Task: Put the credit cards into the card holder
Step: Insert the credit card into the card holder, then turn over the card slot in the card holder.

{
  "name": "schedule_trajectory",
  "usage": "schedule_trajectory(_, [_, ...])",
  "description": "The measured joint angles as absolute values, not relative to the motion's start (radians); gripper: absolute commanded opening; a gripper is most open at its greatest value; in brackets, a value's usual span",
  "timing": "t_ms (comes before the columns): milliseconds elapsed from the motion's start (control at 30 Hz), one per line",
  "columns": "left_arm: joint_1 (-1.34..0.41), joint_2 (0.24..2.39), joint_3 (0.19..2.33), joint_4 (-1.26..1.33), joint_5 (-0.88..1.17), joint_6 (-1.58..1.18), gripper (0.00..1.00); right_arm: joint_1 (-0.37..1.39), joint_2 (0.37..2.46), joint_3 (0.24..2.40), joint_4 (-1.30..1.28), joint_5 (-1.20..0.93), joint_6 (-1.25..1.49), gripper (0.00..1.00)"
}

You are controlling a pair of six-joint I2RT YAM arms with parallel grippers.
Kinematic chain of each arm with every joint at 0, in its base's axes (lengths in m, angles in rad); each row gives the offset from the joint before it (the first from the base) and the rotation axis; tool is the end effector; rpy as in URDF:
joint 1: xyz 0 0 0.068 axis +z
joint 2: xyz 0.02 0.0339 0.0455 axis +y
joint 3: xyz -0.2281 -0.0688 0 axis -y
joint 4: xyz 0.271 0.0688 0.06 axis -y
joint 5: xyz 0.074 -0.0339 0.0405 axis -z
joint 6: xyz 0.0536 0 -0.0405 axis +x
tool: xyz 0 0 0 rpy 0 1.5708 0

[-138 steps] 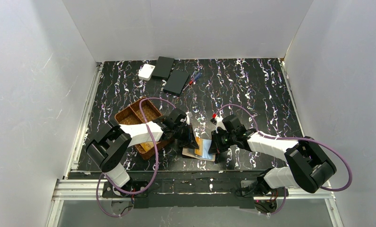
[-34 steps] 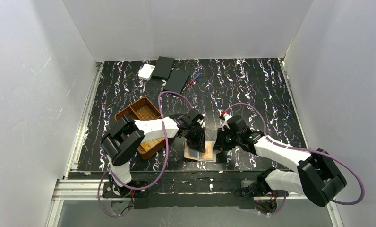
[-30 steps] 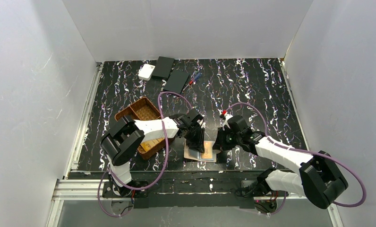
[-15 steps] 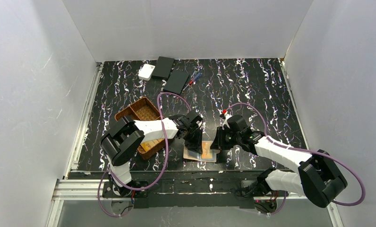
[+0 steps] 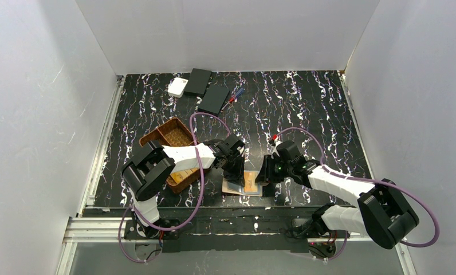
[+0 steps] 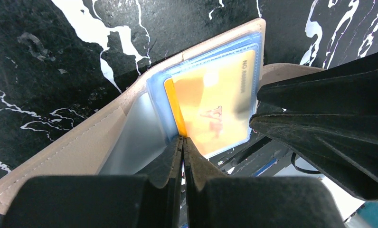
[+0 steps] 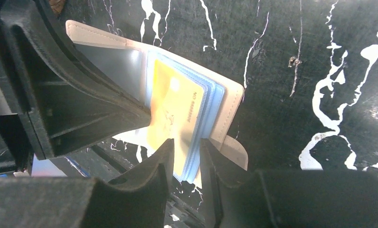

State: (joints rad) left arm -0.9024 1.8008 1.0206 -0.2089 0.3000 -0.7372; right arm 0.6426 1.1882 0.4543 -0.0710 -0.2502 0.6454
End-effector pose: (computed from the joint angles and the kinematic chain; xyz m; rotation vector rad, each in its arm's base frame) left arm 0.2204 -0.3046 0.0830 0.3596 2.7984 -0.9074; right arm 0.2030 0.1686 0.0974 -0.1249 2.5362 0.8684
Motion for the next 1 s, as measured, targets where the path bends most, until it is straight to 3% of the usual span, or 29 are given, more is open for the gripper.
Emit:
schedule_trajectory(667, [-0.902,1.801,1.020,-0.206,0.303,-0.737,0.00,0.640,1.204,0.443,-0.025,-0.295,0.658,0.25])
schedule_trajectory(1000, [-0.902,1.801,1.020,-0.207,0.304,-0.736,0.00,0.635,1.176,0.440,0.037,-0.369,0.706,0.28])
